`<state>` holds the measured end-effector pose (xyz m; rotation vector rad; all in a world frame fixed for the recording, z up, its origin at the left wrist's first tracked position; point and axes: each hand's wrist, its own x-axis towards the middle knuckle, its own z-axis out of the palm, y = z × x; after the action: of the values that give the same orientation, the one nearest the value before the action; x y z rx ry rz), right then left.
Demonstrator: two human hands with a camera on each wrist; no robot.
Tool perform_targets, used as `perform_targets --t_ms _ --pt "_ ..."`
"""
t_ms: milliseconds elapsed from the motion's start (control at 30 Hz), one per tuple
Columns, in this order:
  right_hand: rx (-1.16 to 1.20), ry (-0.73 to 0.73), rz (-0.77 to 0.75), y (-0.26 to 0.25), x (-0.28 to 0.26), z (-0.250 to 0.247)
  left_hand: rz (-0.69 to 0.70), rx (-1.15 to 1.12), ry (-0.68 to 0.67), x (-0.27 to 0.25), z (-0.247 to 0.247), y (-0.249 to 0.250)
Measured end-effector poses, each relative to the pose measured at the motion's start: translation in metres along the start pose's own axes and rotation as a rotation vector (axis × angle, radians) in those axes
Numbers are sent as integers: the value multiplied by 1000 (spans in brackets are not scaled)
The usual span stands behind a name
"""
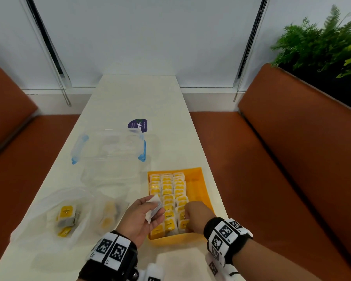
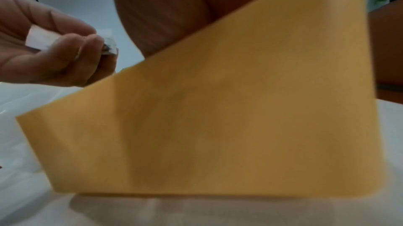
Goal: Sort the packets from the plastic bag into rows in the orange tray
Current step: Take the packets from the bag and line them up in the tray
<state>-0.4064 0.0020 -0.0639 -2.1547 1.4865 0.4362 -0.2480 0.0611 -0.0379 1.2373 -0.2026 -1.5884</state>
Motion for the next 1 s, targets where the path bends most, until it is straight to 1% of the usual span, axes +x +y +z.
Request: perform_targets --t_ms 167,300,400,433,500,567,600,667,767,800,833,867,933,1000 --pt "153 -6 29 6 0 2 1 -4 -3 0 1 0" --pt "454 53 126 13 -1 -12 -1 -9 6 -1 0 -1" --pt "462 53 125 11 0 -19 -5 -6 3 -1 0 -1" --pt "450 33 103 9 2 -19 -5 -5 -3 -2 1 -1" --pt "432 -56 56 4 5 -18 -10 -2 -19 -2 2 -1" --pt "447 -120 58 1 6 -17 -27 -3 -42 -2 4 -2" --pt "471 -111 46 1 5 -19 -35 -9 -55 -1 4 -1" --pt "533 -16 22 5 1 -26 -43 -23 -72 1 4 -1" --pt "742 227 21 17 -5 -37 -56 10 -73 4 6 0" --pt "819 295 2 19 -8 -42 -63 26 -81 5 8 -1" --pt "874 331 -42 17 -11 -47 -75 39 -92 5 11 -1" --pt "907 322 -101 13 -17 -52 -88 50 -108 5 14 -1" --pt "922 250 -181 6 -25 -57 -108 57 -149 6 21 -2" --pt "942 175 -191 -2 -30 -59 -101 36 -181 7 29 -3"
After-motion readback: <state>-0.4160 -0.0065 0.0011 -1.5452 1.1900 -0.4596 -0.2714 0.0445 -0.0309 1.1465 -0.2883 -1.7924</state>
